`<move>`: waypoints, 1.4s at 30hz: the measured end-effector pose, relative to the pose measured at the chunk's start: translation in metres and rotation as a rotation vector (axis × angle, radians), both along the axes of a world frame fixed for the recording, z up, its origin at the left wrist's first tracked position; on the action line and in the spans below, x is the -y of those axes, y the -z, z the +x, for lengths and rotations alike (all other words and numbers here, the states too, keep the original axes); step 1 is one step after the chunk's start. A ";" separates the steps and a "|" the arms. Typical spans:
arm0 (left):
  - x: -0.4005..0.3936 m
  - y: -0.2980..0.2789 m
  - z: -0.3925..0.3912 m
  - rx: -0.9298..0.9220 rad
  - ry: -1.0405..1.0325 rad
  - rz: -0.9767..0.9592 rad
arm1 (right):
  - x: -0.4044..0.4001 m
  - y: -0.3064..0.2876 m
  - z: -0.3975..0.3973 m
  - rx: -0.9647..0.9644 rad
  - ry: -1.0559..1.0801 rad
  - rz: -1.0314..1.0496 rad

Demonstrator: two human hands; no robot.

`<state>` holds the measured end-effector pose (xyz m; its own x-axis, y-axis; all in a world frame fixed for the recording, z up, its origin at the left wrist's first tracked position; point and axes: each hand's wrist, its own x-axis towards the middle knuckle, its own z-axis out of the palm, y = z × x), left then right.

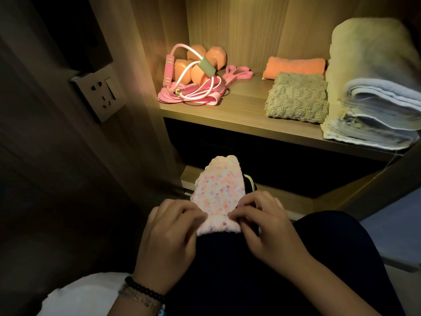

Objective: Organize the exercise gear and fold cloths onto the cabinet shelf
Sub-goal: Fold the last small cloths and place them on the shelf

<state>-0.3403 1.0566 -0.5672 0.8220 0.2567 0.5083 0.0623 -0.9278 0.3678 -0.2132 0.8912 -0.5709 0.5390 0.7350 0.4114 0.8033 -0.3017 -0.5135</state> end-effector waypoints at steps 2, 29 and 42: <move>-0.001 0.002 -0.003 -0.008 0.052 0.004 | 0.003 0.003 -0.002 0.044 -0.059 0.012; 0.005 0.008 0.008 0.100 -0.053 -0.160 | 0.008 0.003 0.004 0.270 -0.087 -0.028; 0.009 0.006 0.001 0.039 -0.022 -0.505 | 0.005 -0.004 0.007 -0.270 -0.073 0.018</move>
